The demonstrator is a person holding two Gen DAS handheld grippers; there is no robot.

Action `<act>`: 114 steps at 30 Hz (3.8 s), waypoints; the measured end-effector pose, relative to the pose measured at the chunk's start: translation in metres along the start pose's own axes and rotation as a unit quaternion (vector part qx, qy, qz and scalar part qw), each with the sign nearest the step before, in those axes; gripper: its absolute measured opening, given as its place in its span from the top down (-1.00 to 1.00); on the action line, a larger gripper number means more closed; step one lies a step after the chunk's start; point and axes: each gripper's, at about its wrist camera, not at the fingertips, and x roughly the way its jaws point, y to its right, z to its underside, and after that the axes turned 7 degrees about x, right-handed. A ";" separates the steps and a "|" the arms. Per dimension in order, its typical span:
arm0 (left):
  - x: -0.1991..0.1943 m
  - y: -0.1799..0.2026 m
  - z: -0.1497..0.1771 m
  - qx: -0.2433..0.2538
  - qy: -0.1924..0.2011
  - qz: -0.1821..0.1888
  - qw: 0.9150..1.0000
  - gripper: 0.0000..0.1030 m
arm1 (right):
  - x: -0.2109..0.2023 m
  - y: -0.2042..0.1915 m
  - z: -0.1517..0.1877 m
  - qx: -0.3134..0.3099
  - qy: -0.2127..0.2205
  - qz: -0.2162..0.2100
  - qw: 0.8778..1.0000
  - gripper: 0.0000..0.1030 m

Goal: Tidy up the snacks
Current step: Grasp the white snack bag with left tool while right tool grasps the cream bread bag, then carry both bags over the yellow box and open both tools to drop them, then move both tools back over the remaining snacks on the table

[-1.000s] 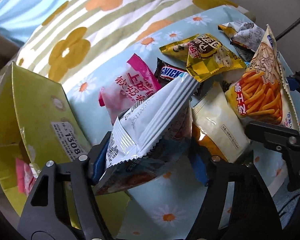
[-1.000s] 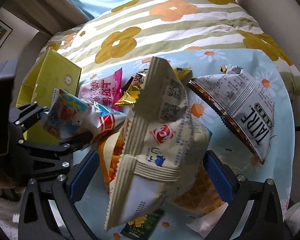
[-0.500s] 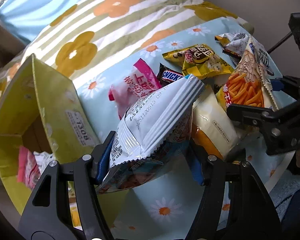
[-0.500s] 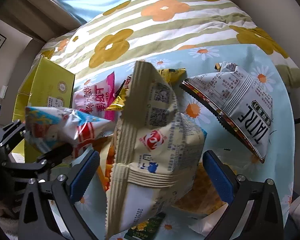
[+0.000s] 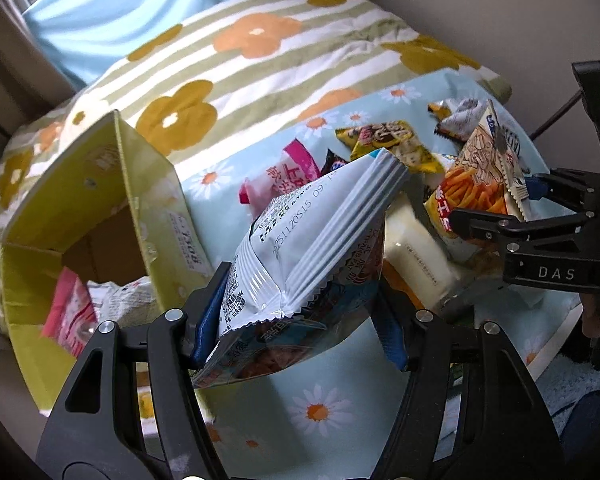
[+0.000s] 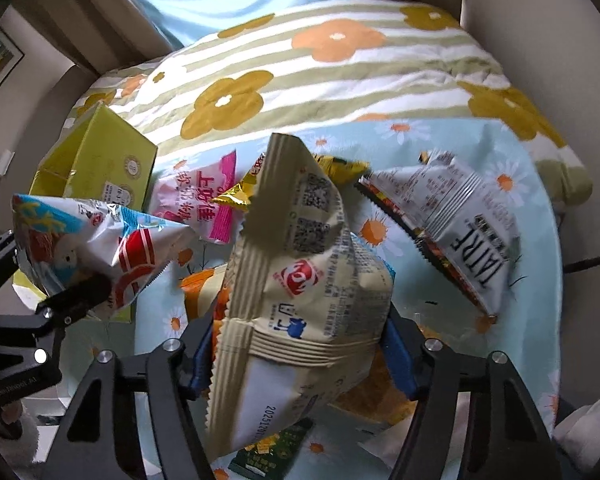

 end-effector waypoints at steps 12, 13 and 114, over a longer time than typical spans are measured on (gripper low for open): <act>-0.068 -0.004 0.005 -0.060 0.071 -0.041 0.995 -0.19 | -0.070 -0.015 0.002 -0.061 0.050 -0.031 0.996 -0.24; -0.077 -0.008 0.004 -0.067 0.079 -0.047 0.994 -0.19 | -0.075 -0.019 -0.001 -0.068 0.055 -0.036 0.996 -0.24; -0.096 -0.202 0.094 -0.109 0.120 0.006 0.987 -0.93 | -0.085 -0.196 0.001 0.014 0.146 -0.024 0.989 -0.84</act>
